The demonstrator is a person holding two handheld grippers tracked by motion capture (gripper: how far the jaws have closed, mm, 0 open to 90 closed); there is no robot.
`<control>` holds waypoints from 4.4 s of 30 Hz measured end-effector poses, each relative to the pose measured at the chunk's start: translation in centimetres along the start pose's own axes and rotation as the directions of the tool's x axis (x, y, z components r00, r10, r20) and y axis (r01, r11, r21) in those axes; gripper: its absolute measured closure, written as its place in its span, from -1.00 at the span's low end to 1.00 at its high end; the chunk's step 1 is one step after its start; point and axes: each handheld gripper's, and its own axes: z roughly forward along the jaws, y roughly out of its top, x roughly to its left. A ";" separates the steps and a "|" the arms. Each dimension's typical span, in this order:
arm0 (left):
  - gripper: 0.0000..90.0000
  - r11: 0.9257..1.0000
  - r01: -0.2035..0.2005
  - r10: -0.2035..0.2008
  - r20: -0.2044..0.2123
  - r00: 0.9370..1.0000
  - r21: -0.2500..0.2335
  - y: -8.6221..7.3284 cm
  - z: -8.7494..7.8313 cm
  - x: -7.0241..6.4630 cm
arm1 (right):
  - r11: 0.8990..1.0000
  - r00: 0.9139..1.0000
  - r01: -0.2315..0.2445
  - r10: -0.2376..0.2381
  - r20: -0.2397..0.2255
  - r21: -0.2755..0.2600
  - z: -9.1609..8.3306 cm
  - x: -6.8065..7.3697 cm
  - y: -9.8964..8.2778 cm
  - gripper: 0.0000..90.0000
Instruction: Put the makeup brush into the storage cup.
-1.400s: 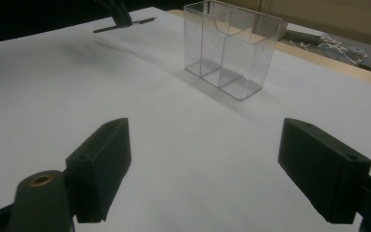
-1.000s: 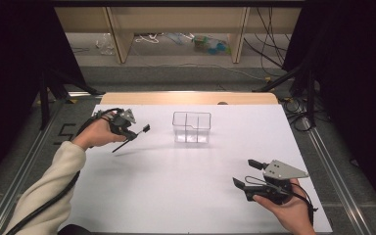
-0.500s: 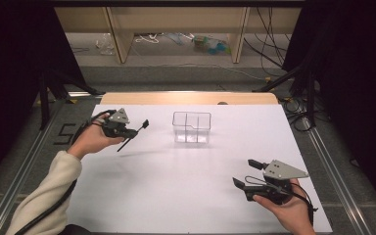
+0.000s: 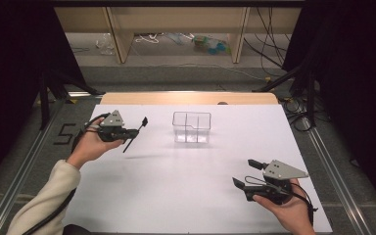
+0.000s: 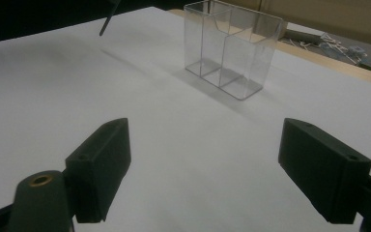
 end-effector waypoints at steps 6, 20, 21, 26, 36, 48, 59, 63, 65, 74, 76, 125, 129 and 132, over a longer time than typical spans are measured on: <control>0.91 0.995 0.056 -0.058 -0.021 0.998 -0.082 -0.4 -0.4 -0.9 | 1.000 1.000 0.000 0.000 0.000 -0.002 0.0 0.0 0.0 -0.55; 0.91 0.962 0.141 -0.152 -0.028 0.988 -0.236 -1.2 -1.5 -2.5 | 1.000 1.000 0.002 -0.002 -0.004 0.002 0.0 0.0 0.0 -0.55; 0.91 0.961 0.134 -0.146 -0.033 0.989 -0.243 -1.2 -1.6 -2.6 | 1.000 1.000 0.002 -0.002 0.000 -0.003 0.1 0.0 0.0 -0.55; 0.91 0.949 0.139 -0.157 -0.040 0.987 -0.284 -1.2 -1.8 -3.4 | 1.000 1.000 -0.002 0.002 -0.003 0.000 0.1 0.0 0.0 -0.55; 0.91 0.921 0.170 -0.190 -0.024 0.981 -0.352 -1.4 -1.7 -4.6 | 1.000 1.000 -0.004 0.004 -0.005 -0.002 0.1 0.1 0.0 -0.55; 0.90 0.879 0.220 -0.243 -0.001 0.970 -0.424 -1.5 -1.4 -5.2 | 1.000 1.000 -0.004 0.004 -0.009 0.010 0.1 0.1 0.1 -0.55; 0.90 0.857 0.198 -0.238 -0.025 0.971 -0.476 -0.6 -1.2 -5.5 | 1.000 1.000 -0.001 0.001 -0.005 -0.002 0.1 0.1 0.1 -0.55; 0.90 0.851 0.202 -0.248 -0.031 0.968 -0.485 -0.1 -1.2 -5.6 | 1.000 1.000 -0.001 0.001 -0.003 -0.003 0.1 0.1 0.1 -0.55; 0.90 0.847 0.202 -0.252 -0.036 0.967 -0.492 0.2 -1.2 -5.7 | 1.000 1.000 0.000 0.000 -0.004 -0.002 0.1 0.1 0.1 -0.55; 0.90 0.835 0.179 -0.246 -0.062 0.967 -0.521 1.3 -1.4 -5.7 | 1.000 1.000 -0.002 0.002 -0.005 -0.001 0.1 0.1 0.1 -0.55; 0.90 0.832 0.179 -0.246 -0.061 0.967 -0.526 1.6 -1.3 -5.8 | 1.000 1.000 -0.002 0.002 -0.006 -0.001 0.1 0.1 0.1 -0.55; 0.90 0.802 0.140 -0.195 -0.033 0.980 -0.581 6.5 0.8 -6.6 | 1.000 1.000 0.002 -0.002 -0.008 0.000 0.0 0.0 0.1 -0.56; 0.90 0.801 0.141 -0.194 -0.030 0.981 -0.582 6.7 1.0 -6.6 | 1.000 1.000 0.003 -0.003 -0.009 0.000 0.0 0.0 0.1 -0.56; 0.90 0.803 0.145 -0.196 -0.028 0.980 -0.578 6.8 1.1 -6.6 | 1.000 1.000 0.003 -0.003 -0.008 -0.001 0.0 0.0 0.1 -0.56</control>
